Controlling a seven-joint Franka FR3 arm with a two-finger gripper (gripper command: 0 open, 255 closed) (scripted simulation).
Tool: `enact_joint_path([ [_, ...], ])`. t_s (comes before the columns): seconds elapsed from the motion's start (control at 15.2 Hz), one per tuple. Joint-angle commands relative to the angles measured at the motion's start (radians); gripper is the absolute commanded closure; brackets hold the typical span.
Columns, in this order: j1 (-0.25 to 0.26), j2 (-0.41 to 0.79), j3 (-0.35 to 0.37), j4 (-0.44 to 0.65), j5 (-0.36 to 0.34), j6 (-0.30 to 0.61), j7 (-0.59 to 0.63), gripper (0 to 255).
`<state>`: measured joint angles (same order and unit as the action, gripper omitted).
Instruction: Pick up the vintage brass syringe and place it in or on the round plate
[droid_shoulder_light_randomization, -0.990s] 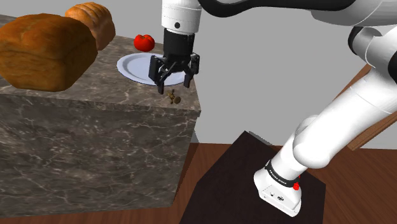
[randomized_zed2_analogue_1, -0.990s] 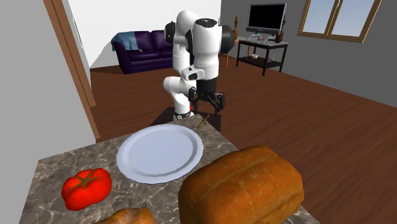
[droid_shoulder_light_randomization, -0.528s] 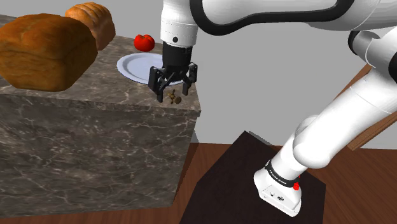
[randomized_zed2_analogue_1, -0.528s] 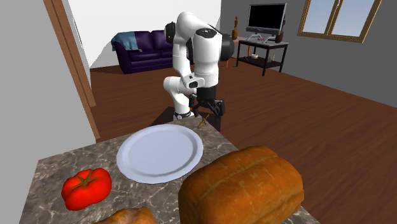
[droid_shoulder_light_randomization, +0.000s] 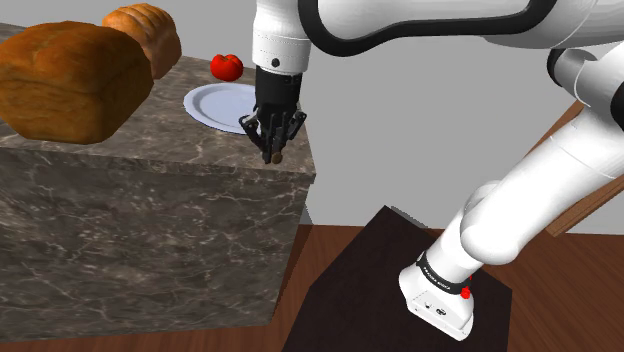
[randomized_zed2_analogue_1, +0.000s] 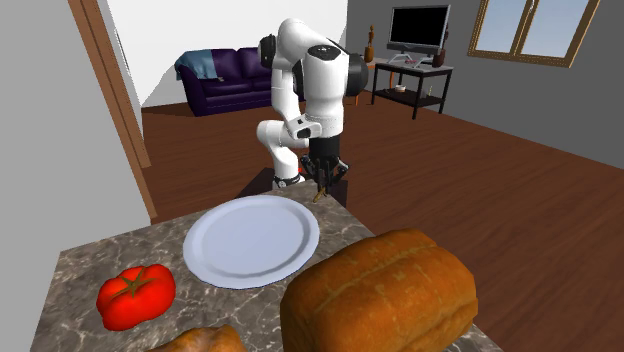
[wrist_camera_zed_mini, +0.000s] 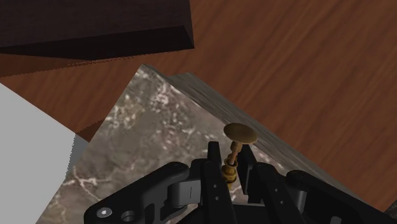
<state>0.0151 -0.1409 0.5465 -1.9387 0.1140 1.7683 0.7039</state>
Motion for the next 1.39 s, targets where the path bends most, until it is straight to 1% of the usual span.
enact_joint_path([
  [0.0,0.000,0.000,0.000,0.000,0.000,0.000,0.000,255],
  [0.4,0.000,0.000,0.000,0.000,0.000,0.000,0.000,255],
  [1.32,-0.005,0.015,-0.004,0.203,-0.011,-0.189,0.014,255],
])
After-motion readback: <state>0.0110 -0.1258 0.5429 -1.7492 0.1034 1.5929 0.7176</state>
